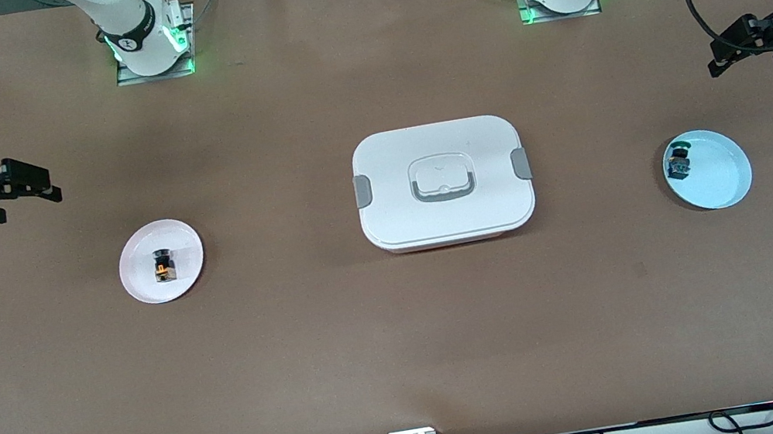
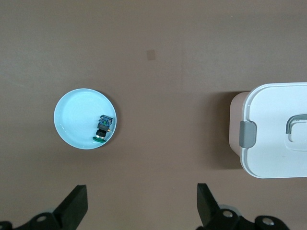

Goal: Transfer orange switch to right arm and place

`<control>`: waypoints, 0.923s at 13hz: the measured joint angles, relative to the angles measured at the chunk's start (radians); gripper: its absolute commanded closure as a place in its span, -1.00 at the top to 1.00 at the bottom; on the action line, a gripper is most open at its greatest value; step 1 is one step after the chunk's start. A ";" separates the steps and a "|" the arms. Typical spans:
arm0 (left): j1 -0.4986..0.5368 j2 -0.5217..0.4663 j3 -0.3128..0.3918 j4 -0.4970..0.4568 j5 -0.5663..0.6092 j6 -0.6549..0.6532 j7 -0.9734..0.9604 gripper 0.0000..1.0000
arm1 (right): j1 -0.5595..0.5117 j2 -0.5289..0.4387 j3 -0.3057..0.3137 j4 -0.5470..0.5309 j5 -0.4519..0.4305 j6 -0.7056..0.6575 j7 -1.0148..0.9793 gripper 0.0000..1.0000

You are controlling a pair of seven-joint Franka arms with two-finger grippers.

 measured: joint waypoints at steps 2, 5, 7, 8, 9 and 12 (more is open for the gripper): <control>-0.001 -0.008 -0.005 -0.007 0.000 0.009 0.000 1.00 | 0.027 -0.001 0.004 0.022 -0.040 -0.022 0.028 1.00; -0.003 -0.015 -0.025 -0.007 0.000 0.019 0.000 1.00 | 0.033 -0.016 0.003 0.026 -0.056 -0.044 0.043 1.00; -0.003 -0.019 -0.027 -0.007 0.000 0.018 0.000 1.00 | 0.031 -0.032 -0.003 0.026 -0.059 -0.059 0.043 1.00; -0.001 -0.020 -0.027 -0.007 0.000 0.012 0.000 1.00 | 0.030 -0.039 -0.004 0.025 -0.062 -0.064 0.043 1.00; 0.001 -0.020 -0.027 -0.007 0.000 0.000 0.000 1.00 | 0.025 -0.043 -0.001 0.025 -0.063 -0.067 0.044 1.00; 0.003 -0.021 -0.026 -0.006 0.000 -0.007 0.000 1.00 | -0.117 -0.046 0.131 0.023 -0.065 -0.070 0.046 1.00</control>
